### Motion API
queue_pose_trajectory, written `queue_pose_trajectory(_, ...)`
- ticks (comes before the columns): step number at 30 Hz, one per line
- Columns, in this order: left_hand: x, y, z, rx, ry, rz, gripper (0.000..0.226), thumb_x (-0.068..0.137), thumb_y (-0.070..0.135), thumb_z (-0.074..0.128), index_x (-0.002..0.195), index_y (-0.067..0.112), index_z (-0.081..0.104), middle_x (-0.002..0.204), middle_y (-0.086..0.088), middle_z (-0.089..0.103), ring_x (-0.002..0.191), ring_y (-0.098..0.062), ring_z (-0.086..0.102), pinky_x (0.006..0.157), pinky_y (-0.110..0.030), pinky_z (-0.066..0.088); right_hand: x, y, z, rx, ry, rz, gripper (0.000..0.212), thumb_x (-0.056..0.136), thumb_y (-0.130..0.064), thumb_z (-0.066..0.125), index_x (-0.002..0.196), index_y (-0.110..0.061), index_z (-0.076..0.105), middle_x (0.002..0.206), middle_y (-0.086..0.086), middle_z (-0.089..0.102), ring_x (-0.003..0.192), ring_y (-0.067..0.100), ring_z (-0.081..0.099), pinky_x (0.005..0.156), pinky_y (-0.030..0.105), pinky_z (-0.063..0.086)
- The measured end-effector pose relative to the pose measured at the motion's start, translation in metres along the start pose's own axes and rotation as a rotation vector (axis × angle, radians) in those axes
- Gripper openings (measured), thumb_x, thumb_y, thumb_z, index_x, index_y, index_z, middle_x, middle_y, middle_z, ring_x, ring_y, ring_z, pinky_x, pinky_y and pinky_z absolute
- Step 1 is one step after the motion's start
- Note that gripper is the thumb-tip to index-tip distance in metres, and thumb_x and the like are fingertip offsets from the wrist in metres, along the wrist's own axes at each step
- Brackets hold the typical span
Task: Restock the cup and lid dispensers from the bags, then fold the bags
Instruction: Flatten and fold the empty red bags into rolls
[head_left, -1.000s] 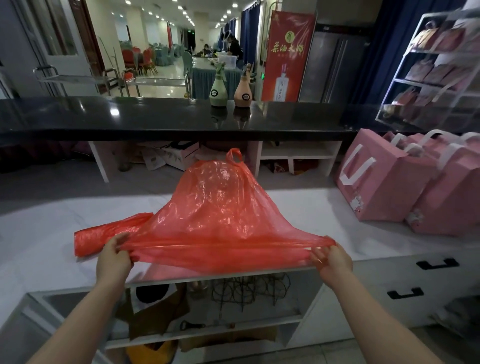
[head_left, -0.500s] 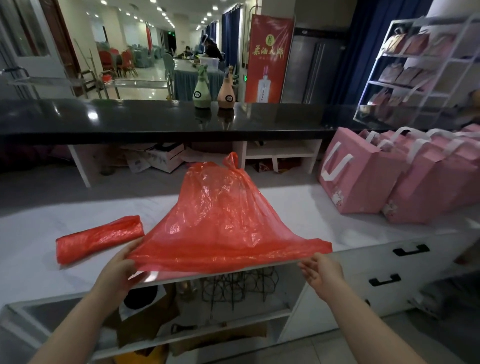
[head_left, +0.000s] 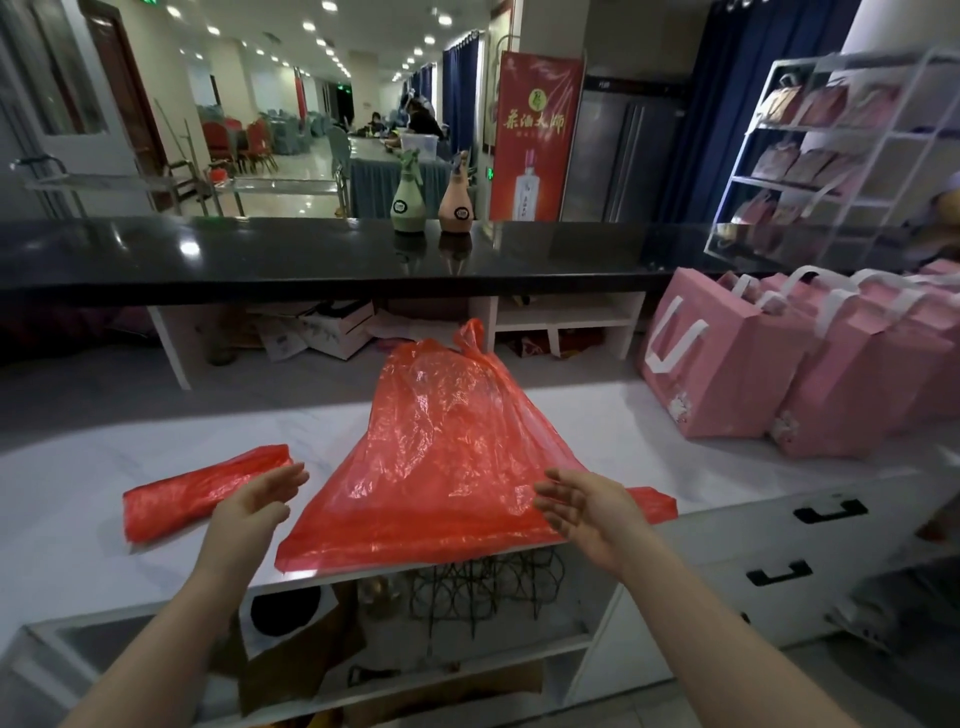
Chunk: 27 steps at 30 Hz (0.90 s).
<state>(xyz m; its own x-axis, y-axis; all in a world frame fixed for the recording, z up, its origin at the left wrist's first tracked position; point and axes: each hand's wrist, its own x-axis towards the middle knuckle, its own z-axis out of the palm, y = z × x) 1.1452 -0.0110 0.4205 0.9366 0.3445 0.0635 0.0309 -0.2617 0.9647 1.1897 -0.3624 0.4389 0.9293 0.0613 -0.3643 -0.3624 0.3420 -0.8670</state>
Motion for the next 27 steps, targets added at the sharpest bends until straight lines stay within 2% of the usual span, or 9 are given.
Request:
queue_pose_trajectory(7, 0.044, -0.001, -0.01, 0.026, 0.054, -0.013, 0.042, 0.088, -0.006, 0.048, 0.11, 0.026, 0.063, 0.115, -0.001, 0.063, 0.105, -0.017, 0.059, 0.085, -0.034, 0.047, 0.055, -0.029, 0.012, 0.067, 0.054, -0.042, 0.015, 0.094, -0.011, 0.055, 0.104, -0.001, 0.06, 0.074, 0.01, 0.069, 0.061, 0.018, 0.066, 0.053, 0.025, 0.054)
queue_pose_trajectory(11, 0.093, 0.007, 0.0, 0.063, 0.078, -0.038, 0.044, 0.089, -0.005, 0.045, 0.105, 0.03, 0.065, 0.112, 0.002, 0.063, 0.097, -0.009, 0.059, 0.066, -0.022, 0.048, 0.108, -0.063, 0.027, 0.006, 0.106, -0.09, 0.013, 0.094, -0.003, 0.052, 0.103, -0.001, 0.061, 0.081, 0.014, 0.064, 0.058, 0.018, 0.063, 0.046, 0.022, 0.05)
queue_pose_trajectory(13, 0.12, 0.011, 0.011, 0.085, 0.059, -0.031, 0.038, 0.091, -0.003, 0.048, 0.106, 0.028, 0.066, 0.112, 0.004, 0.064, 0.096, -0.005, 0.059, 0.074, -0.026, 0.048, 0.14, -0.082, 0.038, -0.047, 0.11, -0.127, 0.014, 0.092, 0.0, 0.052, 0.102, -0.002, 0.061, 0.08, 0.013, 0.062, 0.058, 0.018, 0.06, 0.046, 0.022, 0.048)
queue_pose_trajectory(15, 0.148, 0.014, 0.024, 0.083, 0.017, -0.041, 0.035, 0.092, -0.001, 0.051, 0.106, 0.028, 0.065, 0.113, 0.003, 0.065, 0.099, -0.007, 0.059, 0.08, -0.031, 0.046, 0.174, -0.098, 0.048, -0.126, 0.113, -0.161, 0.015, 0.093, -0.001, 0.053, 0.104, -0.003, 0.062, 0.077, 0.01, 0.063, 0.057, 0.016, 0.057, 0.048, 0.022, 0.046)
queue_pose_trajectory(20, 0.21, 0.017, 0.056, 0.17, -0.11, -0.118, 0.035, 0.091, 0.002, 0.054, 0.112, 0.029, 0.06, 0.113, 0.002, 0.064, 0.1, -0.012, 0.06, 0.078, -0.03, 0.048, 0.249, -0.111, 0.07, -0.469, 0.094, -0.233, 0.024, 0.092, -0.009, 0.057, 0.115, -0.01, 0.061, 0.084, 0.006, 0.066, 0.064, 0.015, 0.055, 0.058, 0.027, 0.046)
queue_pose_trajectory(22, 0.224, 0.015, 0.072, 0.213, -0.174, -0.156, 0.036, 0.091, 0.002, 0.054, 0.118, 0.025, 0.06, 0.114, 0.002, 0.064, 0.099, -0.011, 0.061, 0.076, -0.025, 0.048, 0.268, -0.109, 0.082, -0.605, 0.054, -0.244, 0.036, 0.09, -0.011, 0.062, 0.125, -0.014, 0.056, 0.091, 0.004, 0.067, 0.069, 0.015, 0.062, 0.061, 0.029, 0.051)
queue_pose_trajectory(24, 0.234, 0.013, 0.089, 0.235, -0.189, -0.163, 0.032, 0.093, 0.002, 0.053, 0.115, 0.021, 0.065, 0.107, 0.004, 0.069, 0.094, -0.009, 0.064, 0.072, -0.019, 0.048, 0.281, -0.105, 0.093, -0.68, -0.049, -0.223, 0.046, 0.087, -0.013, 0.067, 0.129, -0.022, 0.051, 0.085, 0.002, 0.068, 0.064, 0.012, 0.066, 0.054, 0.027, 0.053)
queue_pose_trajectory(26, 0.239, 0.013, 0.104, 0.188, -0.183, -0.178, 0.025, 0.094, 0.007, 0.053, 0.103, 0.024, 0.07, 0.09, 0.007, 0.074, 0.082, -0.009, 0.069, 0.065, -0.015, 0.05, 0.292, -0.098, 0.102, -0.729, -0.151, -0.184, 0.042, 0.085, -0.016, 0.069, 0.12, -0.03, 0.052, 0.073, -0.001, 0.069, 0.052, 0.007, 0.063, 0.045, 0.022, 0.047)
queue_pose_trajectory(27, 0.239, 0.013, 0.11, 0.159, -0.194, -0.193, 0.022, 0.095, 0.012, 0.054, 0.098, 0.025, 0.071, 0.085, 0.006, 0.075, 0.079, -0.01, 0.071, 0.065, -0.018, 0.052, 0.297, -0.095, 0.104, -0.753, -0.177, -0.177, 0.034, 0.084, -0.018, 0.07, 0.111, -0.032, 0.055, 0.072, -0.001, 0.07, 0.051, 0.007, 0.063, 0.045, 0.022, 0.046)
